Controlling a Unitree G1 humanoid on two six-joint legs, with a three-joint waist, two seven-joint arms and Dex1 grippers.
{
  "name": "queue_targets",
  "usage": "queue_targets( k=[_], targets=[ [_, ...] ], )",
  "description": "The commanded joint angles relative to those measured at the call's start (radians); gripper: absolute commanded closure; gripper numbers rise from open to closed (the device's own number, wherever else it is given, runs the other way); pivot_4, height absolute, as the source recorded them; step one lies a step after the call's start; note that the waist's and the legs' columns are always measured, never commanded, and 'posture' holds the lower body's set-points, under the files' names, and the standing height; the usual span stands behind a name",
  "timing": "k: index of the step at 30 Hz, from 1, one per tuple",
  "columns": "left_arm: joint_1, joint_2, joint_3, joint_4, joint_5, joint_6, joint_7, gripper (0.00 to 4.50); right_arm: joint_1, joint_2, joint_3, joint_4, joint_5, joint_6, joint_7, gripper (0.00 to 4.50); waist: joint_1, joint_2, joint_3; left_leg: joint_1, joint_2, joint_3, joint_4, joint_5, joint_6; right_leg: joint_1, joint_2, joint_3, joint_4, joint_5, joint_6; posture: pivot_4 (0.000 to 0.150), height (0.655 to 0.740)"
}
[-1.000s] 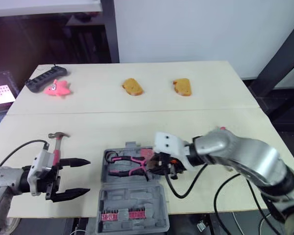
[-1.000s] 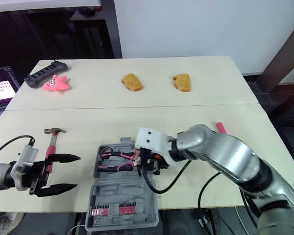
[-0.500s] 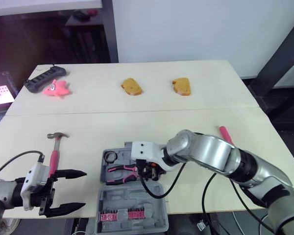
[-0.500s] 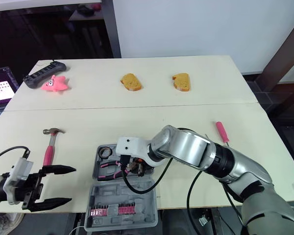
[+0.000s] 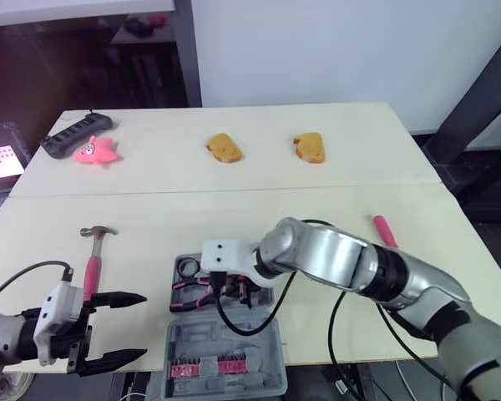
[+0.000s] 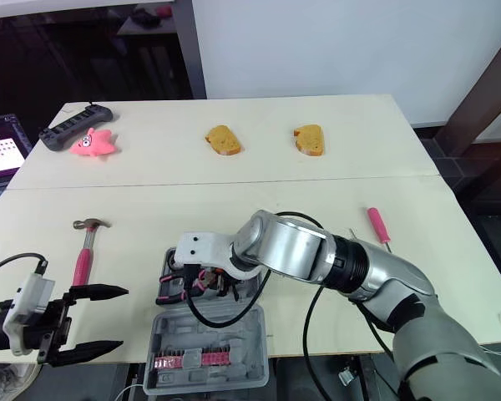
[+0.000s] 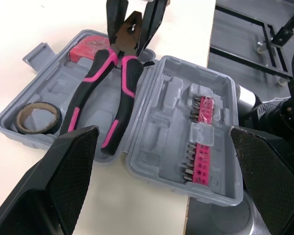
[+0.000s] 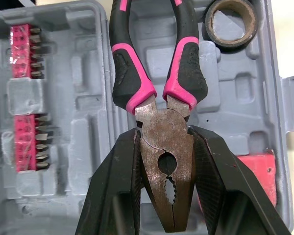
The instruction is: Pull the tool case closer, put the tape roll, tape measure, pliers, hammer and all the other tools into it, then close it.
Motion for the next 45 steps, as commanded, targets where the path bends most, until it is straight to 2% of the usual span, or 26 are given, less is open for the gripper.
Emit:
queue_targets(
  k=[1, 11, 23, 24, 27, 28, 29, 30, 38, 41, 45],
  targets=[
    [0.003, 0.001, 0.028, -0.021, -0.012, -0.006, 0.006, 0.00, -0.039, 0.027, 0.016, 0.003, -0.019, 0.005, -0.006, 3.52, 0.000, 0.000, 0.000, 0.000, 0.000, 0.000, 0.000, 0.000, 0.000, 0.000, 0.000, 0.000, 0.000, 0.000, 0.000, 0.150, 0.7400],
    [-0.016, 0.001, 0.015, -0.011, -0.009, -0.004, 0.011, 0.00, 0.004, 0.095, 0.039, 0.081, -0.047, 0.003, -0.038, 3.52, -0.003, 0.000, 0.000, 0.001, 0.000, 0.000, 0.000, 0.000, 0.000, -0.001, 0.000, 0.000, 0.002, 0.000, 0.000, 0.150, 0.7400],
    [-0.013, -0.001, 0.023, -0.009, -0.004, -0.009, 0.014, 0.00, 0.121, 0.077, 0.066, 0.121, -0.103, -0.071, -0.039, 3.52, -0.019, 0.000, 0.000, 0.001, 0.000, 0.000, 0.000, 0.000, 0.000, -0.001, 0.000, 0.000, 0.004, 0.000, 0.000, 0.150, 0.7400],
    [-0.012, -0.001, 0.024, -0.007, -0.003, -0.010, 0.013, 0.00, 0.125, 0.076, 0.066, 0.124, -0.107, -0.077, -0.037, 2.48, -0.023, 0.000, 0.000, 0.001, 0.000, 0.000, 0.000, 0.000, 0.000, -0.001, 0.000, 0.000, 0.004, 0.000, 0.000, 0.150, 0.7400],
    [-0.015, 0.001, 0.024, -0.009, -0.004, -0.007, 0.018, 0.00, 0.139, 0.085, 0.046, 0.136, -0.108, -0.090, -0.031, 1.15, -0.027, 0.000, 0.000, 0.001, 0.000, 0.000, 0.000, 0.000, 0.000, -0.001, 0.000, 0.000, 0.004, 0.000, 0.000, 0.150, 0.7400],
    [-0.015, 0.001, 0.024, -0.009, -0.004, -0.006, 0.018, 0.00, 0.144, 0.092, 0.030, 0.141, -0.108, -0.095, -0.029, 0.57, -0.027, -0.001, -0.001, 0.001, 0.000, 0.000, 0.000, 0.000, 0.000, -0.001, 0.000, 0.000, 0.004, 0.000, 0.000, 0.150, 0.7400],
    [-0.016, 0.001, 0.024, -0.008, -0.003, -0.007, 0.018, 0.00, 0.148, 0.102, 0.007, 0.149, -0.107, -0.102, -0.029, 0.19, -0.027, -0.001, -0.001, 0.001, 0.000, 0.000, 0.000, 0.000, 0.000, -0.001, 0.000, 0.000, 0.004, 0.000, 0.000, 0.150, 0.7400],
    [-0.016, 0.002, 0.023, -0.007, -0.002, -0.007, 0.018, 0.00, 0.145, 0.112, -0.025, 0.160, -0.108, -0.115, -0.030, 0.03, -0.028, -0.001, 0.000, 0.001, 0.000, -0.001, 0.000, 0.000, 0.000, -0.001, 0.001, 0.000, 0.004, 0.000, 0.000, 0.150, 0.7400],
    [-0.030, 0.005, 0.017, 0.007, 0.003, -0.008, 0.015, 0.00, 0.150, 0.190, -0.170, 0.163, -0.073, -0.183, 0.002, 0.03, -0.025, 0.000, 0.000, 0.001, 0.000, -0.001, 0.000, 0.000, 0.000, -0.001, 0.001, 0.000, 0.004, 0.000, 0.000, 0.150, 0.7400],
    [-0.036, 0.006, 0.017, 0.011, 0.005, -0.008, 0.015, 0.00, 0.169, 0.220, -0.162, 0.188, -0.089, -0.207, -0.007, 0.87, -0.028, 0.000, 0.000, 0.001, 0.000, -0.001, -0.001, 0.000, 0.000, -0.001, 0.001, 0.000, 0.004, 0.000, 0.000, 0.150, 0.7400],
    [-0.033, 0.007, 0.021, 0.007, 0.004, -0.005, 0.016, 0.00, 0.200, 0.244, -0.136, 0.193, -0.096, -0.232, -0.006, 2.82, -0.026, 0.000, 0.000, 0.001, 0.000, -0.001, 0.000, 0.000, 0.000, -0.001, 0.000, 0.000, 0.004, 0.000, 0.000, 0.150, 0.7400]
  ],
)
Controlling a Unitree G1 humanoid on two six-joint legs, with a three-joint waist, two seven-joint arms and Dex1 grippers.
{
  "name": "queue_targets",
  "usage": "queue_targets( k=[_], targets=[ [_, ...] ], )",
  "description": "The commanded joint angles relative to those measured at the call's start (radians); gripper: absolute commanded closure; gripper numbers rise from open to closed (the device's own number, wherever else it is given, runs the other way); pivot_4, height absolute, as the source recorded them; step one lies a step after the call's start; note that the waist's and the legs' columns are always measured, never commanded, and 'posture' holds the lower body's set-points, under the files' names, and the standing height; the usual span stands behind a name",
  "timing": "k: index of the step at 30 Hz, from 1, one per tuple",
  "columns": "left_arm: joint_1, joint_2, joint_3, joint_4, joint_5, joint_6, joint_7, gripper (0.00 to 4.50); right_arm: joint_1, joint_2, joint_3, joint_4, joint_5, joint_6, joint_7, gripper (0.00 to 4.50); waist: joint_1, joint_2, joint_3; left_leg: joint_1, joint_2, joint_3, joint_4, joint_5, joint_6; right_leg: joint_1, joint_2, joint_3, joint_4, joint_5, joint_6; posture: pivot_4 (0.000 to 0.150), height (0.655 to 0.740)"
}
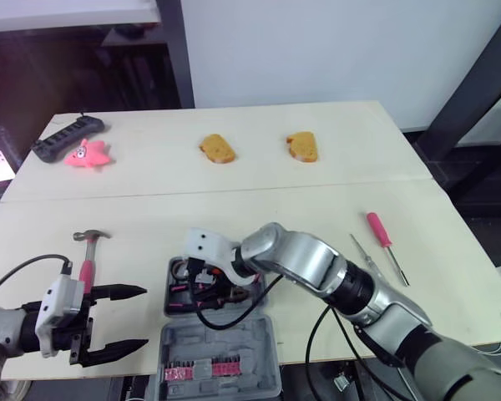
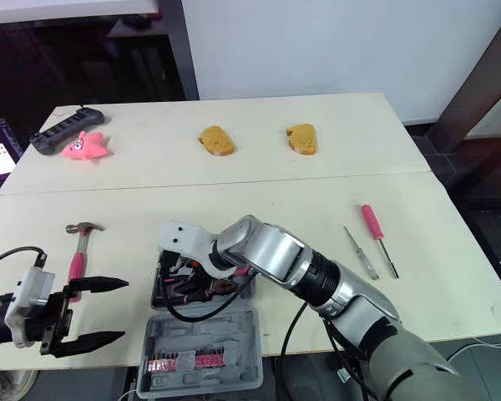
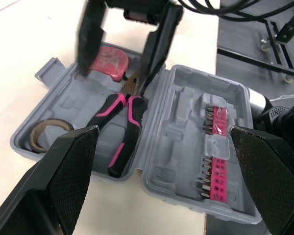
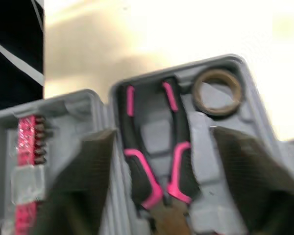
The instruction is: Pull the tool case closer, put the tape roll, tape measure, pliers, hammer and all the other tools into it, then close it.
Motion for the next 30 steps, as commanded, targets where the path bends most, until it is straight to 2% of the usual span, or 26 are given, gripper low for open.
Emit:
queue_targets(
  k=[1, 3, 4, 18, 30],
  targets=[
    [0.008, 0.009, 0.023, -0.006, 0.001, -0.006, 0.001, 0.00, 0.018, 0.029, 0.018, -0.004, -0.011, -0.037, 0.002, 3.33, 0.000, 0.000, 0.000, 0.000, 0.000, 0.000, 0.000, 0.000, 0.000, 0.000, 0.000, 0.000, 0.000, 0.000, 0.000, 0.150, 0.7400],
    [0.011, 0.007, 0.025, -0.005, 0.000, -0.010, -0.001, 0.00, 0.040, 0.039, 0.028, 0.005, -0.012, -0.049, 0.006, 4.39, 0.000, 0.000, 0.000, 0.000, 0.000, 0.000, 0.000, 0.000, 0.000, 0.000, 0.000, 0.000, 0.000, 0.000, 0.000, 0.150, 0.7400],
    [0.012, 0.006, 0.026, -0.005, -0.001, -0.010, -0.001, 0.00, 0.049, 0.044, 0.029, 0.011, -0.011, -0.053, 0.006, 4.46, 0.000, 0.000, 0.000, 0.000, 0.000, 0.000, 0.000, 0.000, 0.000, 0.000, 0.000, 0.000, 0.000, 0.000, 0.000, 0.150, 0.7400],
    [0.021, 0.013, 0.036, -0.006, -0.003, -0.007, -0.002, 0.00, 0.156, 0.060, 0.024, 0.143, -0.061, -0.205, 0.033, 4.46, 0.000, 0.000, 0.000, 0.001, 0.000, 0.000, 0.000, 0.000, 0.000, 0.000, 0.000, 0.000, 0.001, 0.000, 0.000, 0.150, 0.7400],
    [0.033, 0.014, 0.033, -0.019, -0.005, -0.005, -0.004, 0.00, 0.229, 0.112, -0.065, 0.356, -0.080, -0.100, -0.011, 4.46, -0.001, 0.000, -0.001, 0.004, 0.000, 0.000, 0.000, 0.000, 0.000, 0.003, 0.001, 0.000, 0.001, 0.000, 0.000, 0.150, 0.7400]
  ],
)
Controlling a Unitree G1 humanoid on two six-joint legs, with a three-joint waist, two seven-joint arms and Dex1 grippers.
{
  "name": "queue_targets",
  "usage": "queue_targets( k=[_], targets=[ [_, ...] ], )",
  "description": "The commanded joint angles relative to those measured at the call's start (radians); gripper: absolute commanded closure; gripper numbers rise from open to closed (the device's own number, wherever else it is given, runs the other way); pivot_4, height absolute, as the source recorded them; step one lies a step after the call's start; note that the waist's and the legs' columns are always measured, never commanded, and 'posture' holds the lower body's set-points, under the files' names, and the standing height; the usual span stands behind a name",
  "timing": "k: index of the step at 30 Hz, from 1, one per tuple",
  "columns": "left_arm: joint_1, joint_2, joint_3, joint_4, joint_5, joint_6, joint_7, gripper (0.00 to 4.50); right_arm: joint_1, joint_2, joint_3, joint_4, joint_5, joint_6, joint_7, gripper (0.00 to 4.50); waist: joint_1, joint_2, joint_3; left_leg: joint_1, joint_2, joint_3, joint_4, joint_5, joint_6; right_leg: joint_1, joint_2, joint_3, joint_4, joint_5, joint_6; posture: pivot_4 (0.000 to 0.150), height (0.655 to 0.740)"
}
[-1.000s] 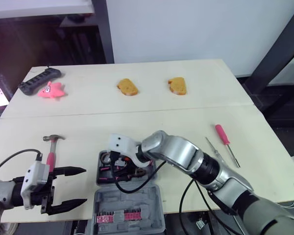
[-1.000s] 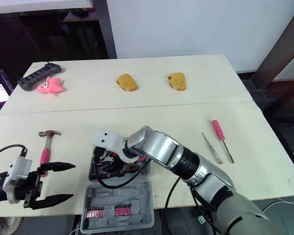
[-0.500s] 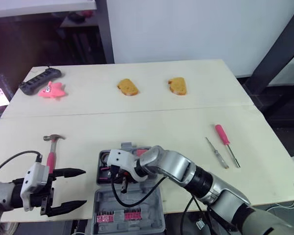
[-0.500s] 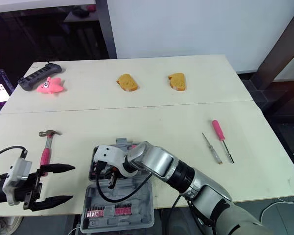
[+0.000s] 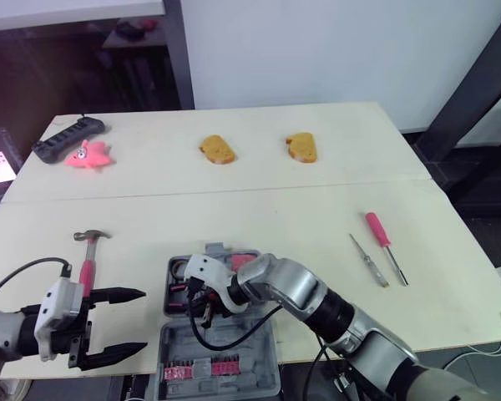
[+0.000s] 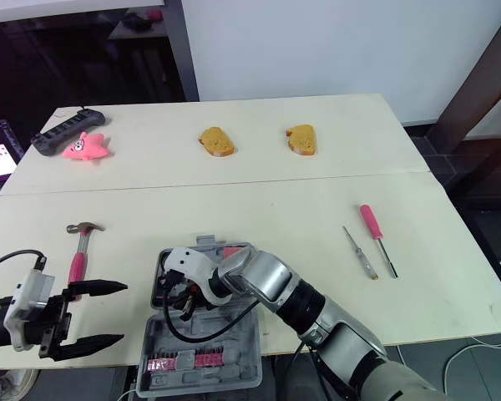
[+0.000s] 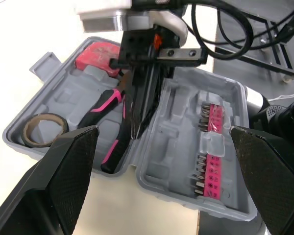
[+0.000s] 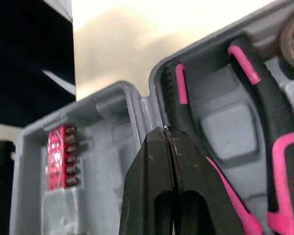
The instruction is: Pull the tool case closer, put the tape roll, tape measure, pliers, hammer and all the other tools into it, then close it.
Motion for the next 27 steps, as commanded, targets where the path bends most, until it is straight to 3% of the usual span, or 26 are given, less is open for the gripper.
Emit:
queue_targets(
  k=[1, 6, 16, 27],
  targets=[
    [0.013, 0.012, 0.033, -0.020, -0.005, -0.005, -0.004, 0.00, 0.021, -0.004, -0.016, 0.113, -0.045, 0.038, -0.052, 4.46, 0.000, 0.000, 0.000, 0.001, 0.000, 0.000, 0.000, 0.000, 0.000, 0.000, 0.000, 0.000, 0.000, 0.000, 0.000, 0.150, 0.7400],
    [0.022, 0.014, 0.034, -0.026, -0.006, -0.006, -0.004, 0.00, 0.026, 0.008, -0.038, 0.131, -0.038, 0.042, -0.043, 4.46, 0.000, 0.001, -0.001, 0.005, 0.000, 0.000, -0.002, 0.000, 0.000, 0.003, 0.001, 0.000, 0.000, 0.000, -0.002, 0.150, 0.7400],
    [0.013, 0.020, 0.036, -0.023, -0.007, -0.004, 0.000, 0.00, 0.026, -0.003, -0.130, -0.141, 0.038, -0.142, 0.058, 4.46, 0.001, 0.000, -0.001, -0.002, 0.000, 0.000, 0.000, 0.001, -0.002, -0.002, 0.001, 0.000, 0.000, 0.001, -0.001, 0.150, 0.7400],
    [0.005, 0.022, 0.033, -0.023, -0.006, 0.001, 0.003, 0.00, 0.046, -0.058, -0.036, -0.081, -0.061, -0.135, 0.042, 4.46, 0.002, 0.000, -0.001, -0.003, 0.000, 0.000, 0.000, 0.001, -0.002, -0.002, 0.000, 0.000, -0.001, 0.001, -0.001, 0.150, 0.7400]
  ],
)
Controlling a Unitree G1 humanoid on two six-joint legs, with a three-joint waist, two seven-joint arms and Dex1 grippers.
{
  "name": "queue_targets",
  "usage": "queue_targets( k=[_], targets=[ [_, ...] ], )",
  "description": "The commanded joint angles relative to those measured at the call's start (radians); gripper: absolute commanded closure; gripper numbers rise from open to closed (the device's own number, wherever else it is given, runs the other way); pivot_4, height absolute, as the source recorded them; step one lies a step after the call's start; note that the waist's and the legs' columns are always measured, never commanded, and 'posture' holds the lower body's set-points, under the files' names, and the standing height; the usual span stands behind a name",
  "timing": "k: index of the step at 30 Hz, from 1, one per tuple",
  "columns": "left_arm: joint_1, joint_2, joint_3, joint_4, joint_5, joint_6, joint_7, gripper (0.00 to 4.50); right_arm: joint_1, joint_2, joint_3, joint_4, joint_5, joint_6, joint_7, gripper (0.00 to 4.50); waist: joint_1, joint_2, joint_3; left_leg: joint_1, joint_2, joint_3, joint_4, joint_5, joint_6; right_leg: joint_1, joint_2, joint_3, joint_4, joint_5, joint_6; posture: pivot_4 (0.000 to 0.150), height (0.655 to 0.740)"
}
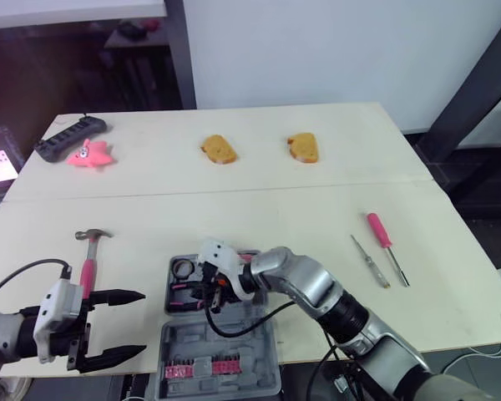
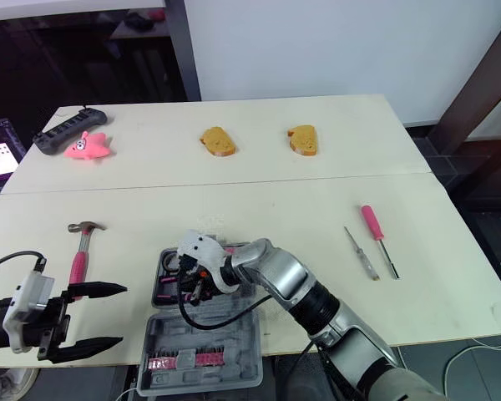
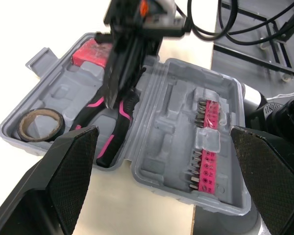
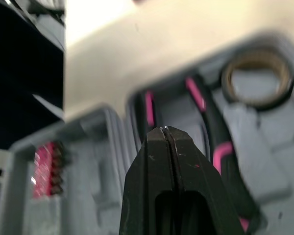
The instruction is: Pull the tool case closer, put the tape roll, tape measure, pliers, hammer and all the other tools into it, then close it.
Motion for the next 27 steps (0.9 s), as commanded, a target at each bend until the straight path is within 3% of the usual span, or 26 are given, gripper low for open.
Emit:
queue_targets(
  k=[1, 12, 20, 27],
  targets=[
    [0.000, 0.013, 0.032, -0.019, -0.006, 0.001, 0.004, 0.00, 0.005, 0.004, 0.007, 0.006, -0.020, 0.006, -0.012, 4.46, 0.000, 0.000, 0.000, 0.000, 0.000, 0.000, 0.000, 0.000, 0.000, 0.000, 0.000, 0.000, 0.000, 0.000, 0.000, 0.150, 0.7400],
    [0.009, 0.011, 0.036, -0.022, -0.005, -0.006, 0.002, 0.00, 0.022, -0.061, 0.109, 0.074, -0.081, 0.135, -0.018, 4.46, 0.003, 0.000, -0.001, 0.001, 0.000, 0.000, 0.000, 0.000, 0.000, 0.002, 0.000, 0.000, 0.000, 0.000, 0.000, 0.150, 0.7400],
    [-0.003, 0.014, 0.034, -0.022, -0.004, -0.003, 0.008, 0.00, 0.040, -0.114, 0.238, 0.144, -0.172, 0.069, -0.024, 4.46, 0.004, 0.005, -0.020, 0.002, -0.001, 0.000, 0.000, 0.000, 0.000, 0.005, -0.002, 0.000, -0.004, -0.001, 0.000, 0.150, 0.7400],
    [-0.012, 0.022, 0.035, -0.004, -0.002, -0.006, 0.003, 0.00, 0.061, -0.071, 0.183, 0.126, -0.169, -0.018, -0.017, 4.46, 0.004, 0.009, -0.029, 0.020, -0.001, 0.000, -0.006, -0.001, 0.001, 0.022, -0.002, 0.000, -0.010, -0.006, -0.001, 0.150, 0.7400]
  ],
)
